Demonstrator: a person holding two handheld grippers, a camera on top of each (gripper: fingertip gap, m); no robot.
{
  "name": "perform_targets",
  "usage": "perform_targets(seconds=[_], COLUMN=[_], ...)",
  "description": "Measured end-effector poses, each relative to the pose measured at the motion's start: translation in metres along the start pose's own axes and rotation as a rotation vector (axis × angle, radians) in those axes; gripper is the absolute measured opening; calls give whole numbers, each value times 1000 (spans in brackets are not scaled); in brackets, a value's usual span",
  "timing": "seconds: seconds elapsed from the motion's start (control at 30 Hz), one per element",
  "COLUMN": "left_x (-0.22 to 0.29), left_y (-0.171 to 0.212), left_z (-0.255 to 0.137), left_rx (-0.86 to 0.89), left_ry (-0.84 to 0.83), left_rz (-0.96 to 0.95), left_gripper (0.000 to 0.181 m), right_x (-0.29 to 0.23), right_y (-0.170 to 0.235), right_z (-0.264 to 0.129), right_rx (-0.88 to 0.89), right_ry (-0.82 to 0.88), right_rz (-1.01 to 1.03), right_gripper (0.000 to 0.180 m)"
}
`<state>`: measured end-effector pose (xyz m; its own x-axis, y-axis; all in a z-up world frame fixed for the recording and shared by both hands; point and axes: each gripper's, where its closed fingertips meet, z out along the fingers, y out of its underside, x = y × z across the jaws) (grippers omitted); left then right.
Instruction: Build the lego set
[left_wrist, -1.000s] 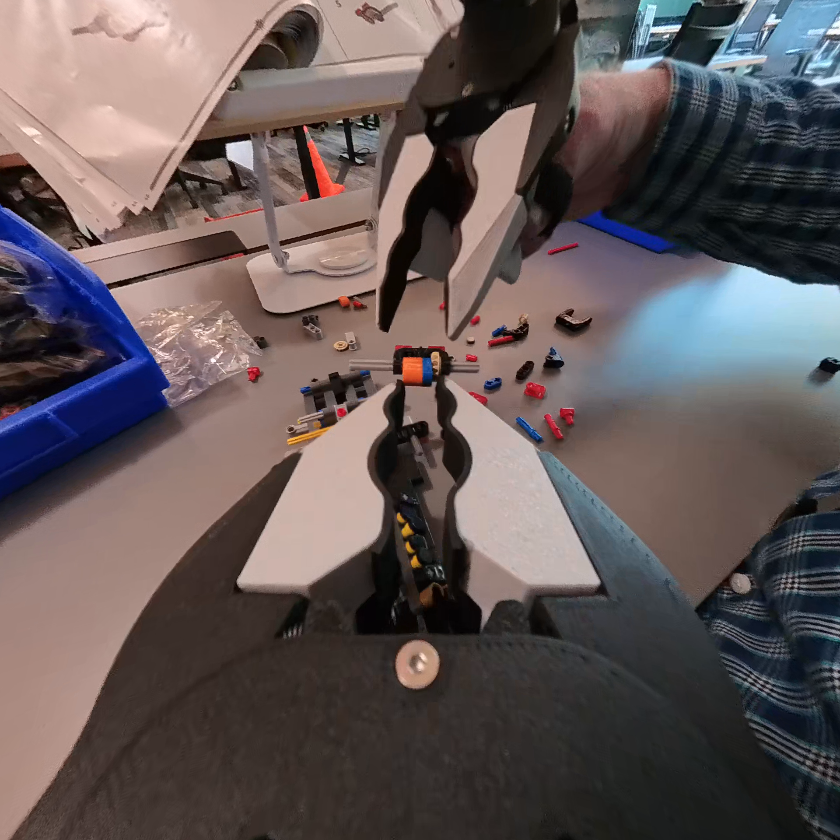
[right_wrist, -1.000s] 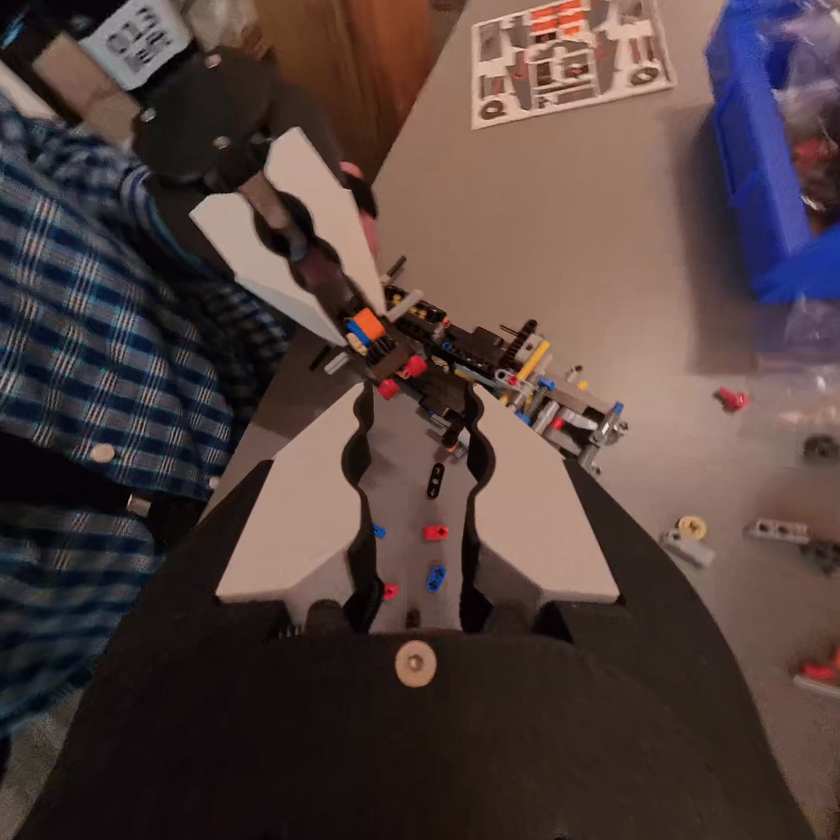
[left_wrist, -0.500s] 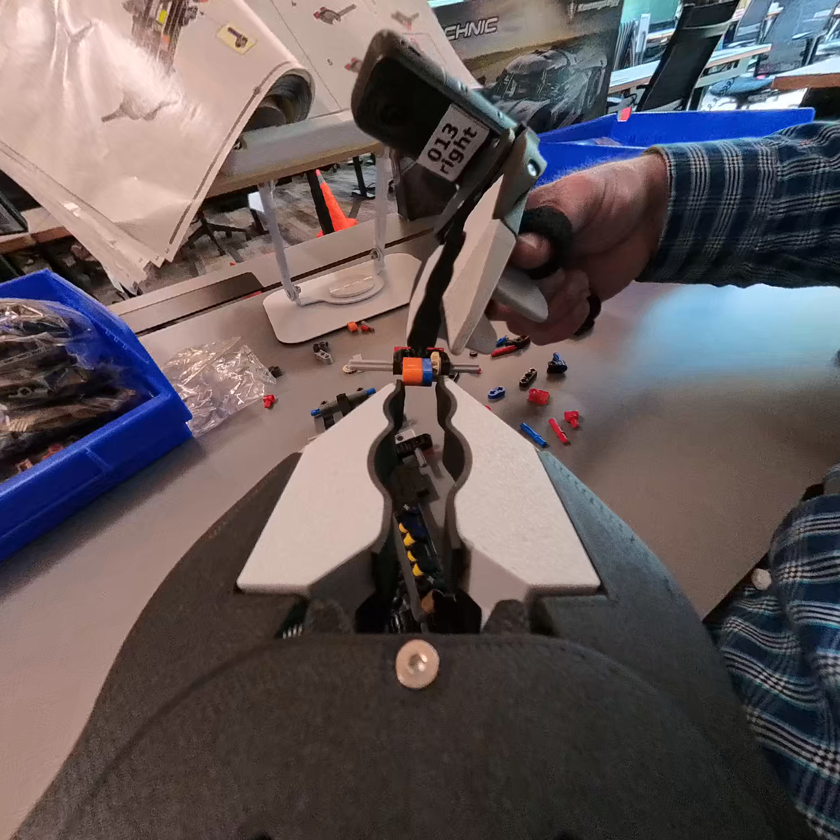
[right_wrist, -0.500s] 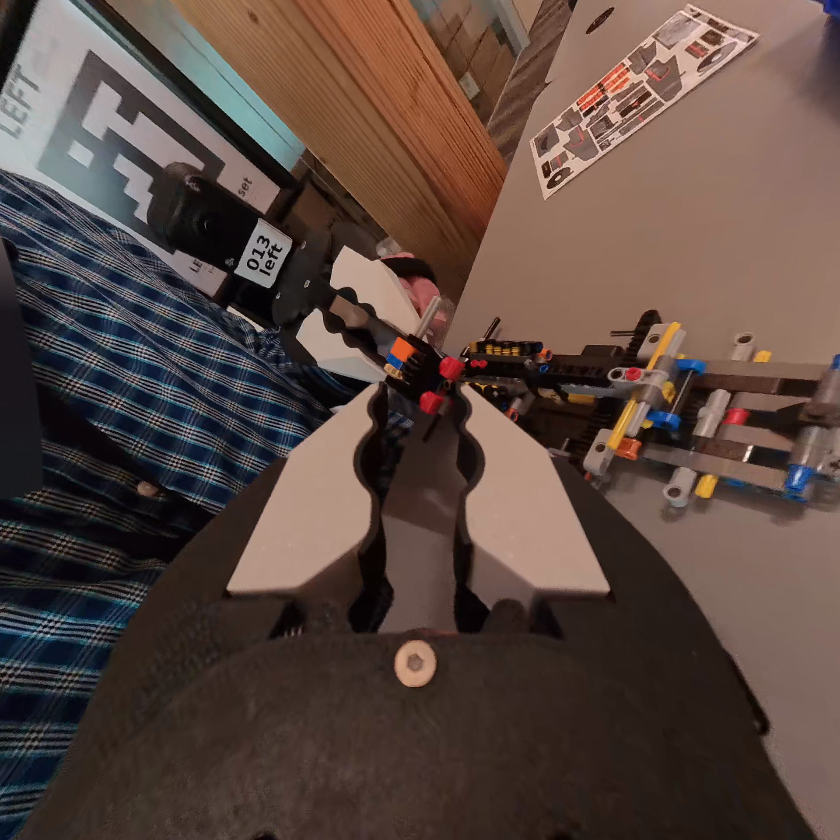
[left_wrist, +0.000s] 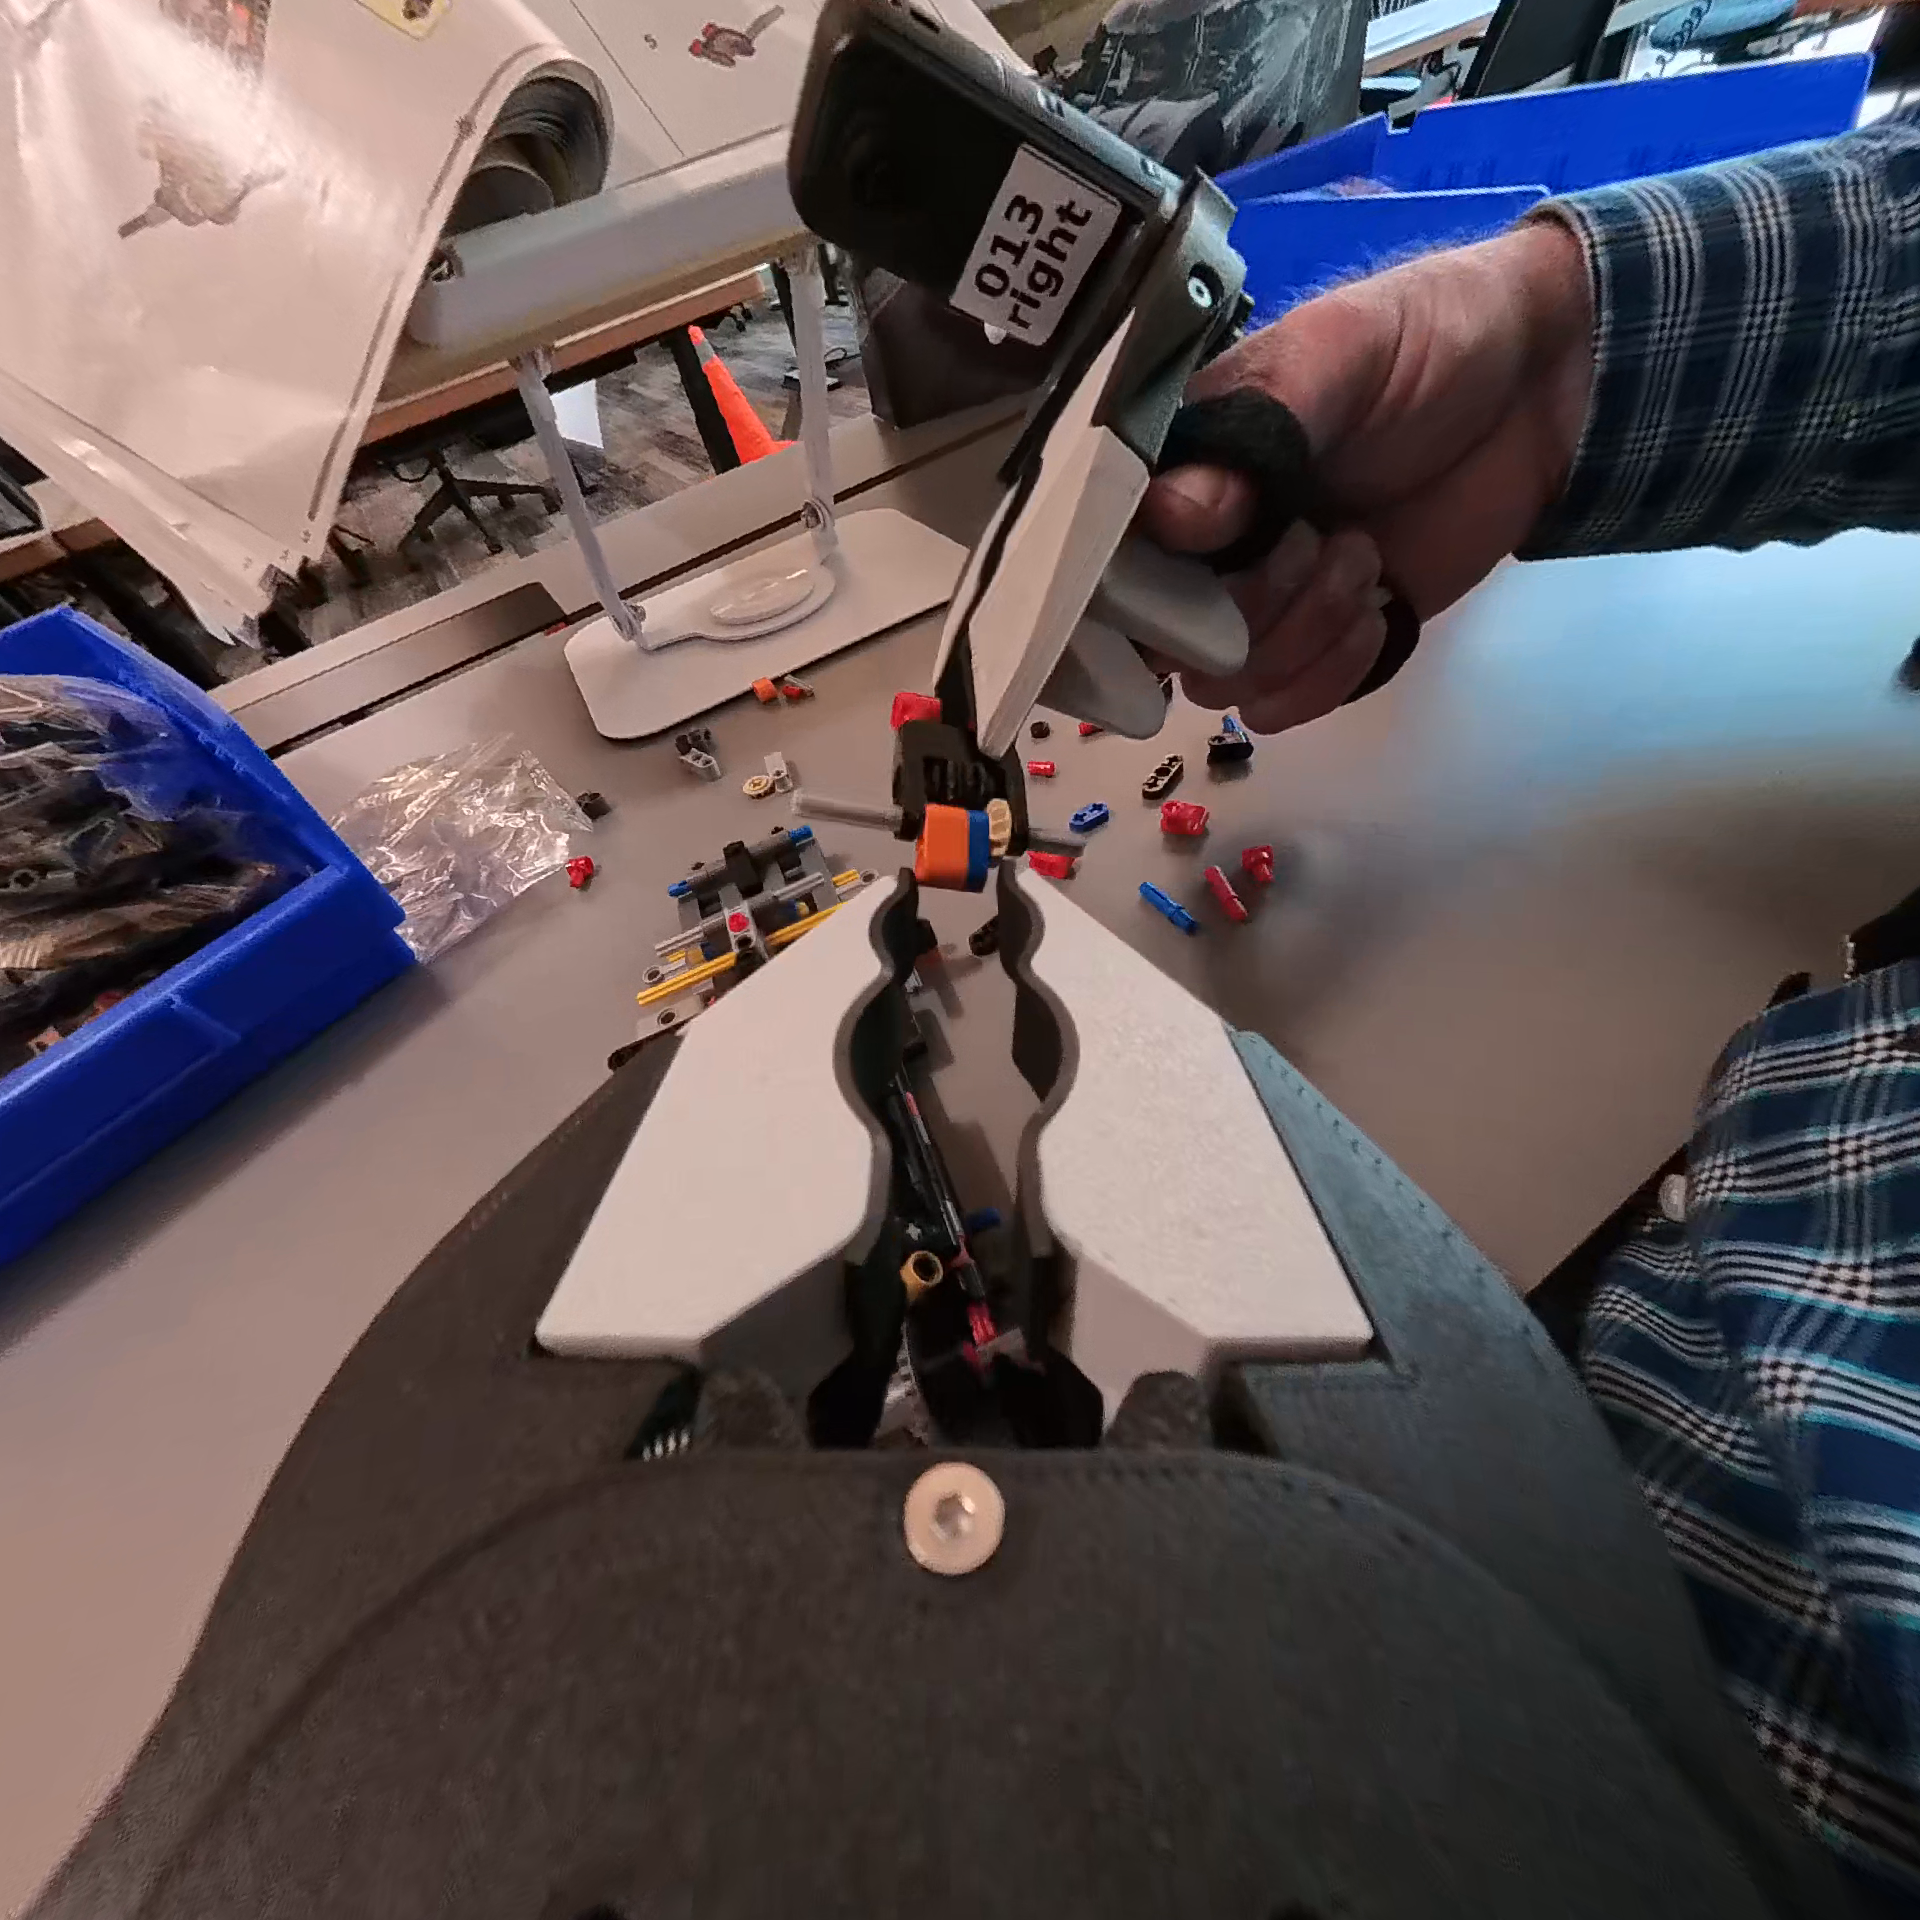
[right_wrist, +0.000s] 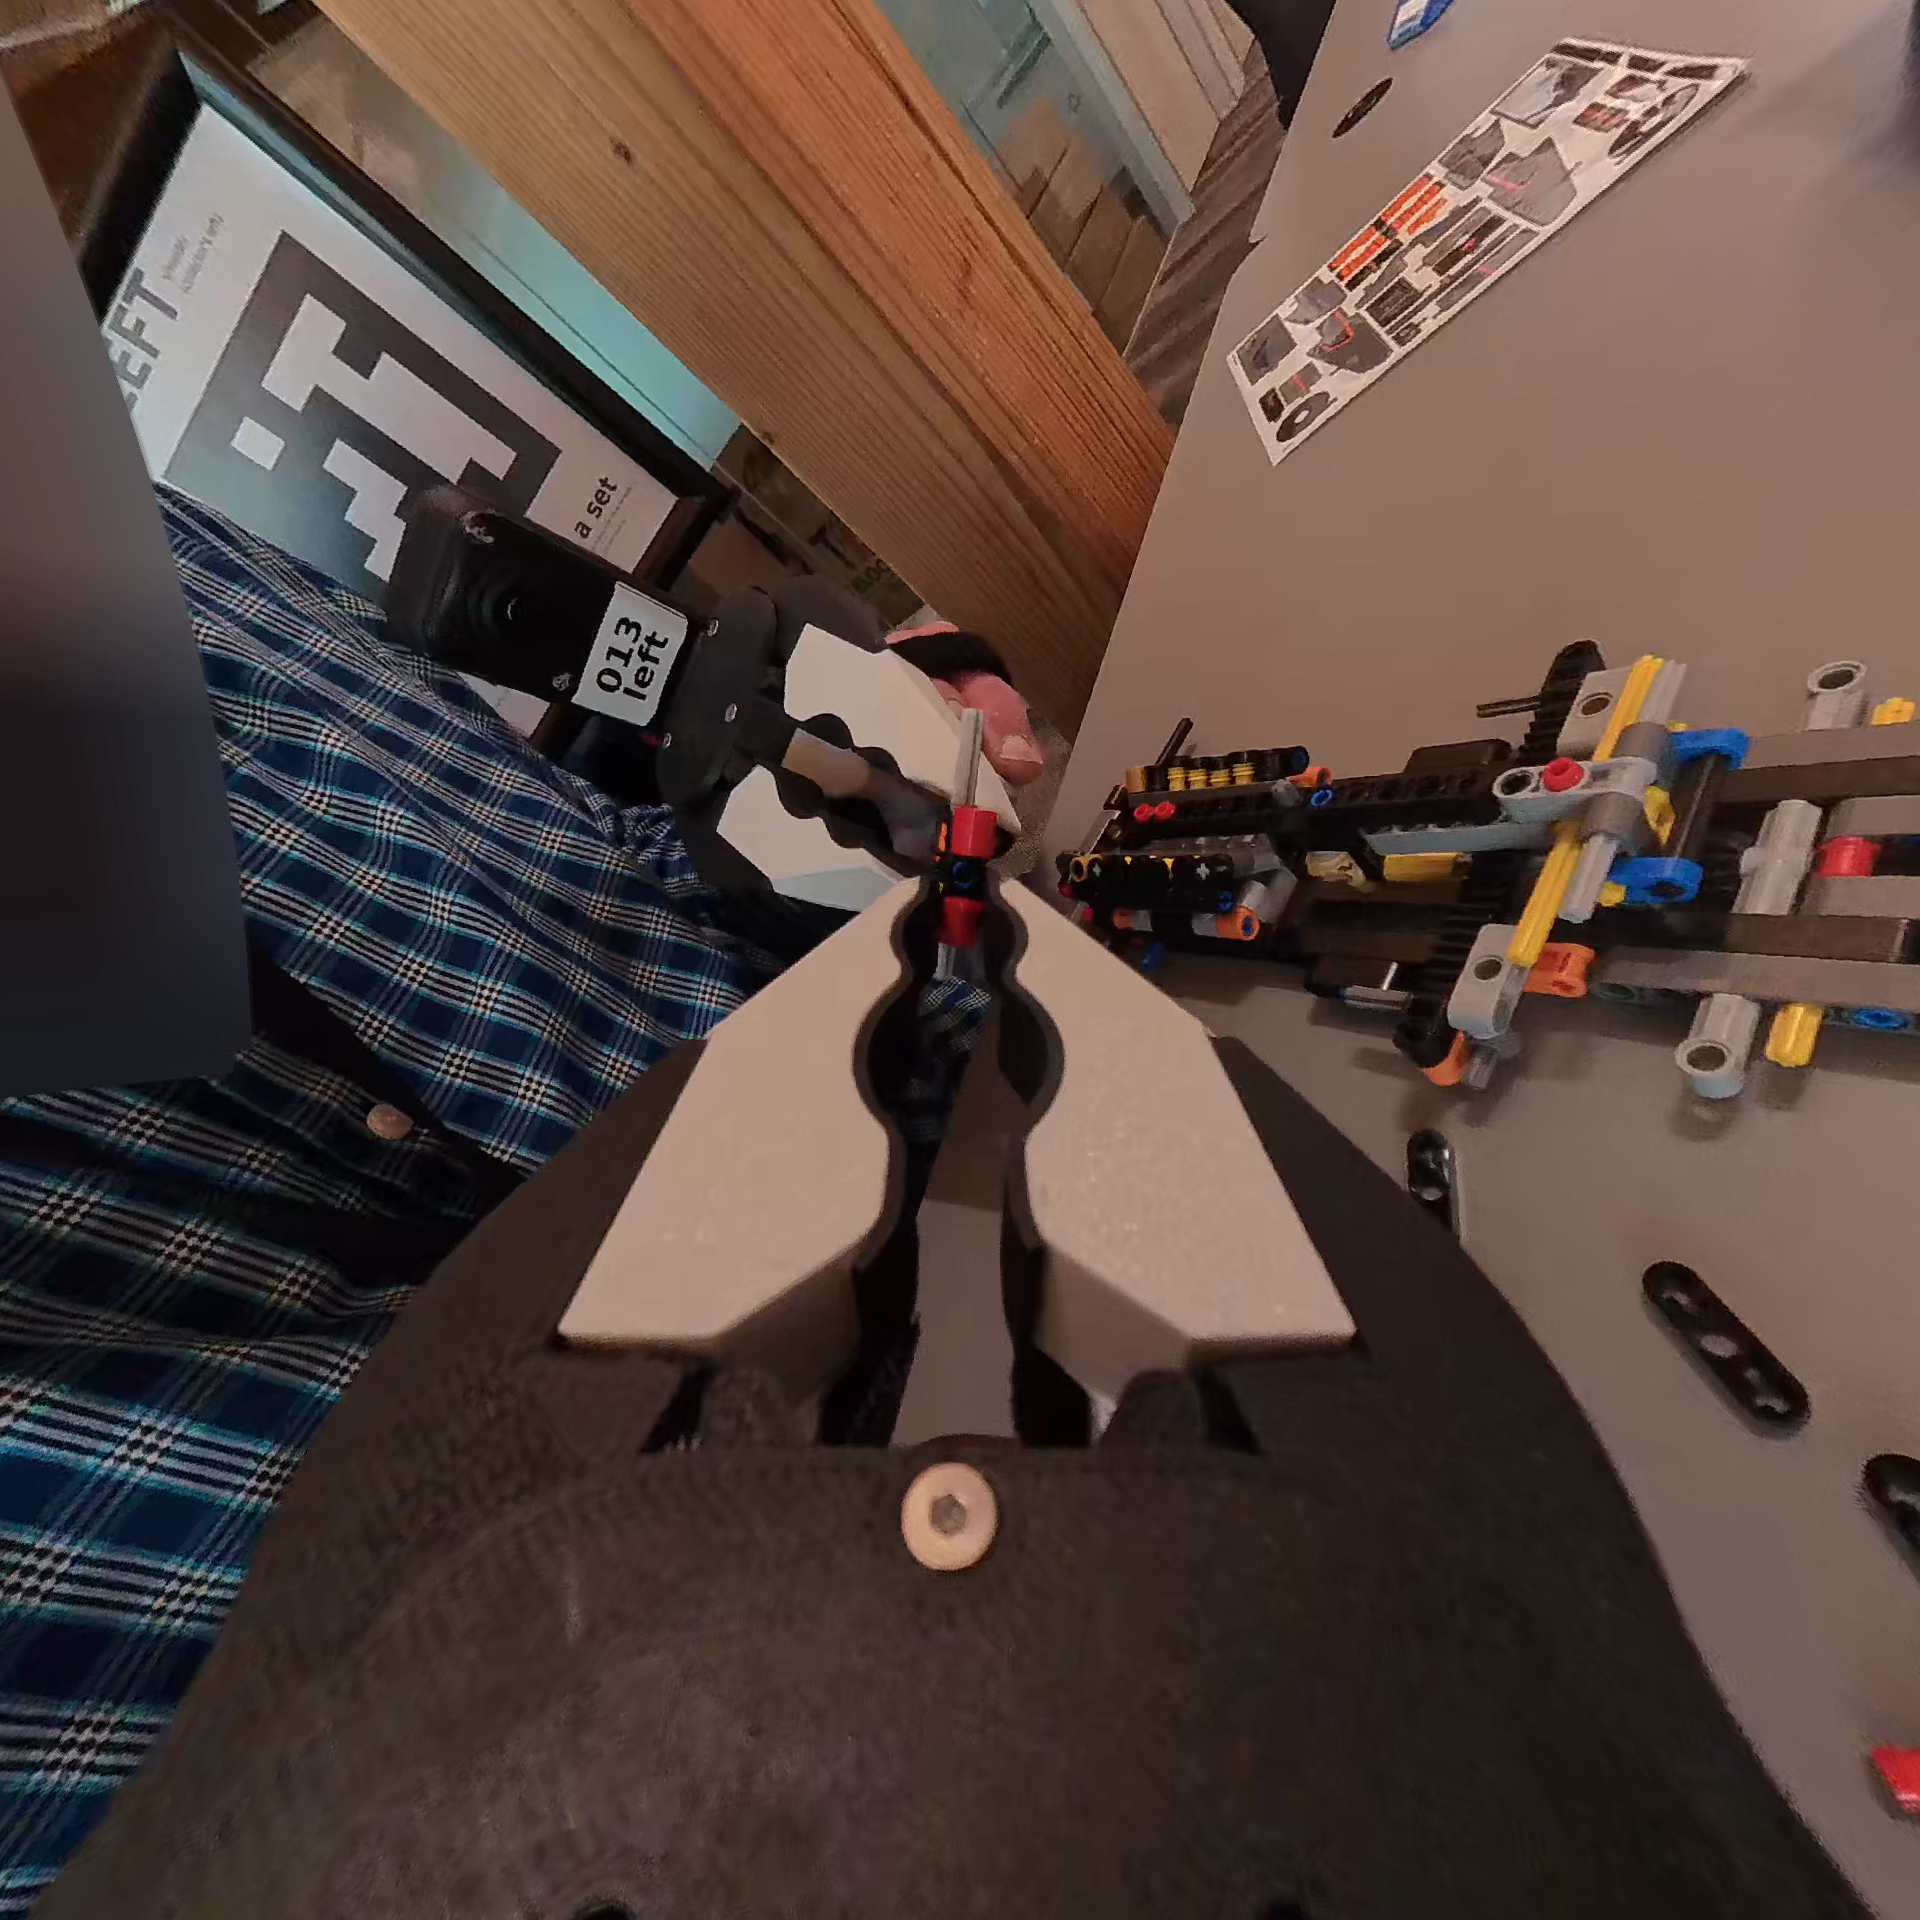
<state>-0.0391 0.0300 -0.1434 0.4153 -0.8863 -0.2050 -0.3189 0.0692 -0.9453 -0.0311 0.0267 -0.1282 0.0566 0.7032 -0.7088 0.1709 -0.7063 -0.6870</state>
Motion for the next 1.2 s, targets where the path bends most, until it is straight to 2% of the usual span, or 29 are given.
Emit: perform_targets(seconds=[0.13, 0.27, 0.37, 0.53, 0.7, 0.87, 0.97, 1.03, 1.2], left_x=[-3, -10, -17, -12, -5, -7, -15, -20, -32], left_y=[1, 2, 1, -7, -11, -10, -11, -14, -19], left_z=[1, -2, -7, -6, -5, -5, -3, -2, -3], left_rx=[-8, -22, -41, -38, -28, -15, 12, 48, 148], left_ry=[3, 5, 31, 230, 360, 377, 353, 349, 383], left_rz=[-10, -19, -17, -261, -396, -478, -560, -645, -899], left_gripper=[18, 32, 31, 33, 6, 3, 2, 2, 2], right_x=[3, 5, 7, 4, 1, 3, 4, 5, 18], right_y=[0, -2, -3, 4, 11, 9, -2, -9, -4], right_z=[-1, -3, -4, -3, 1, 1, -1, -6, -15], right_rx=[6, -7, -39, -135, -223, -235, -178, -138, -194], right_ry=[14, 22, 35, 56, 77, 102, 134, 194, 435], right_rz=[10, 6, -17, -111, -193, -223, -235, -279, -515], right_gripper=[4, 4, 4, 5, 5, 5, 15, 24, 20])
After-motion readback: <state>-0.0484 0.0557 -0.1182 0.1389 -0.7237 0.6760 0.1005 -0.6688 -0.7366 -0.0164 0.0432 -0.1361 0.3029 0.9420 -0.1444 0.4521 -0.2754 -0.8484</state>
